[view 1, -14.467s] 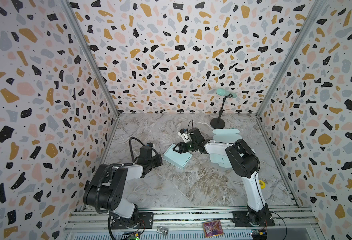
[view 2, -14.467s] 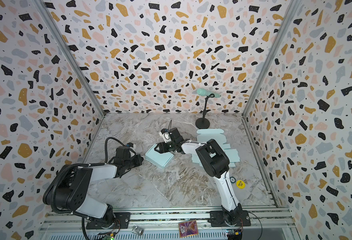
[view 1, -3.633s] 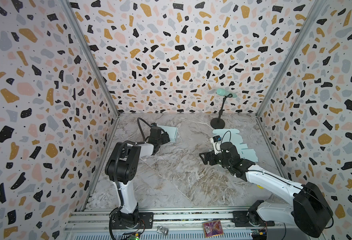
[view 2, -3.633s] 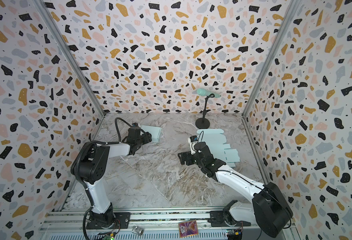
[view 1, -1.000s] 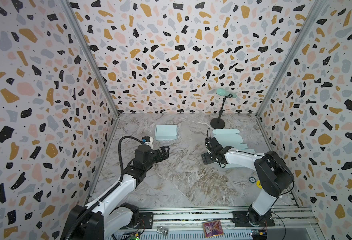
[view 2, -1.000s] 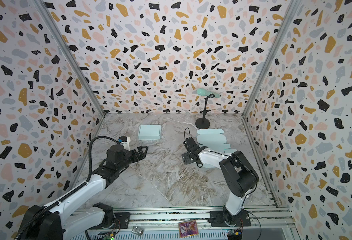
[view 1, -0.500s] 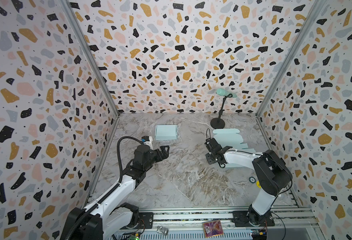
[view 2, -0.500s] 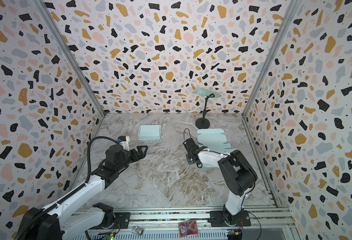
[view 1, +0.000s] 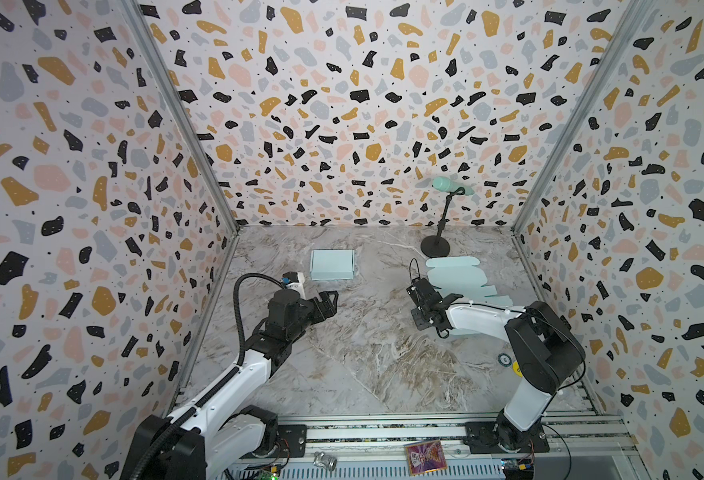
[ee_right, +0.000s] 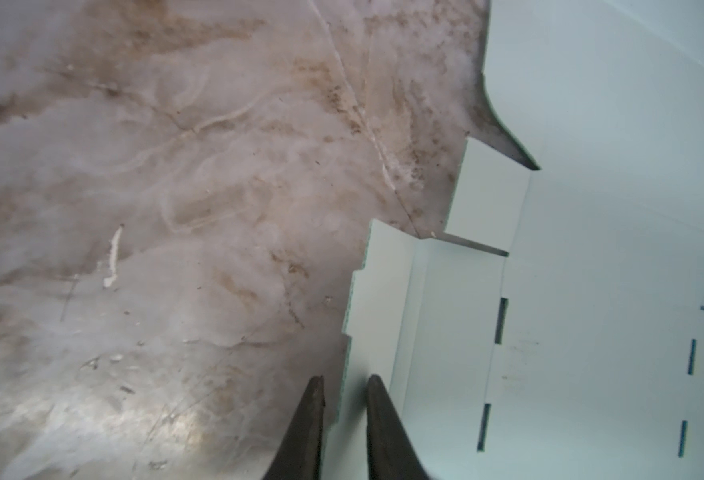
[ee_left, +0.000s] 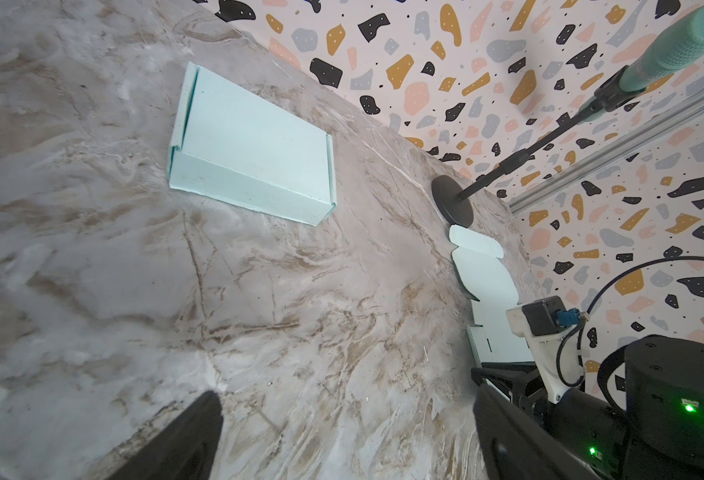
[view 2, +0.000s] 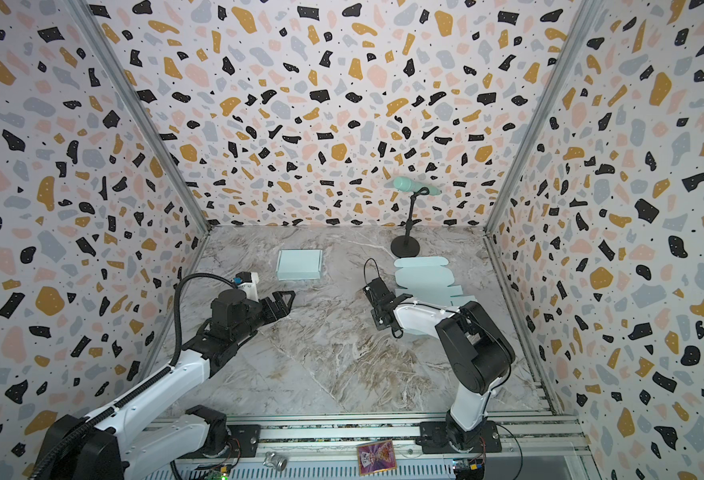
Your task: Fold the paper box
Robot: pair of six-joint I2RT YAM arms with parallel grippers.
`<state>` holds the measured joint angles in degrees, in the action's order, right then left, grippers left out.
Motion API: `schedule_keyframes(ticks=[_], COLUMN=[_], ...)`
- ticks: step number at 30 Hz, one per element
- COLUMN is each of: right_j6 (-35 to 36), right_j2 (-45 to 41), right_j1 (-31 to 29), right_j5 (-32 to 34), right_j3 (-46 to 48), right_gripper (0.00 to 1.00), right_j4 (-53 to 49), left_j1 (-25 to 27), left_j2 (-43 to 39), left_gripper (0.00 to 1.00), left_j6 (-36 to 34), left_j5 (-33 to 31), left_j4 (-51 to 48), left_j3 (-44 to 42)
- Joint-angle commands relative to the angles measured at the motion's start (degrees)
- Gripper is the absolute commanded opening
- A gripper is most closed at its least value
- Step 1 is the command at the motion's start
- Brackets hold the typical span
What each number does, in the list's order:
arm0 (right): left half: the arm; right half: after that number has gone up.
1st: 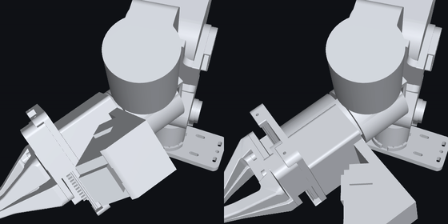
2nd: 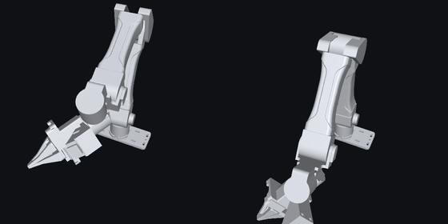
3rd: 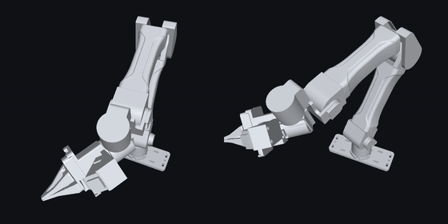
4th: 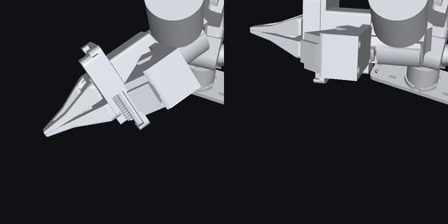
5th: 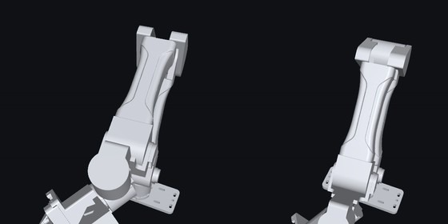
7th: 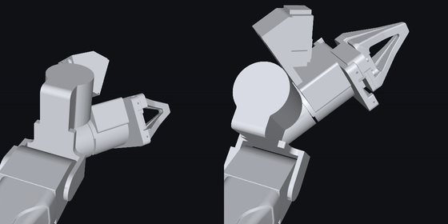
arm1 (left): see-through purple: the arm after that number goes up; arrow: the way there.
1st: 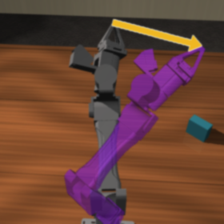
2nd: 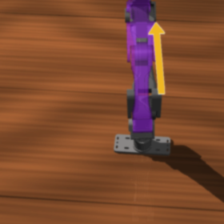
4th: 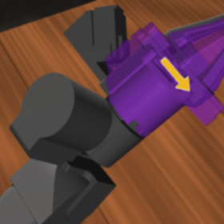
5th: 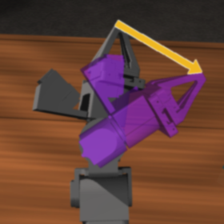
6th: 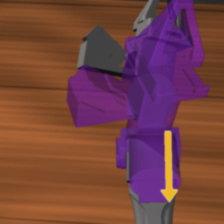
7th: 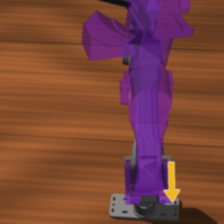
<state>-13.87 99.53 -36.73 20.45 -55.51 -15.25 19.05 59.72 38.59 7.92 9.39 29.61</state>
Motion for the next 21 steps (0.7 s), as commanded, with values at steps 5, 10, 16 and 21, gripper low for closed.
schedule_keyframes(ticks=[5, 10, 16, 21], right_j6=[-1.3, -1.6, -2.0, -1.8], right_j2=[-3.7, -6.0, -8.9, -12.1], right_j1=[-1.3, -1.9, -3.0, -7.6], right_j5=[1.9, 3.2, 3.5, 4.8], right_j3=[2.1, 2.8, 3.5, 3.9], right_gripper=[0.16, 0.13, 0.03, 0.01], right_j4=[-4.6, -6.1, -7.4, -7.5], left_j1=[0.3, 0.6, 1.1, 1.0], left_j2=[-0.2, 0.6, 2.0, 2.4], left_gripper=[0.95, 0.94, 0.93, 0.93], left_j6=[1.1, 1.4, 1.5, 2.3], left_j5=[0.4, 0.3, 0.3, 1.0], left_j4=[3.5, 4.3, 4.6, 4.6], left_j3=[-0.5, -0.2, 0.7, 1.1])
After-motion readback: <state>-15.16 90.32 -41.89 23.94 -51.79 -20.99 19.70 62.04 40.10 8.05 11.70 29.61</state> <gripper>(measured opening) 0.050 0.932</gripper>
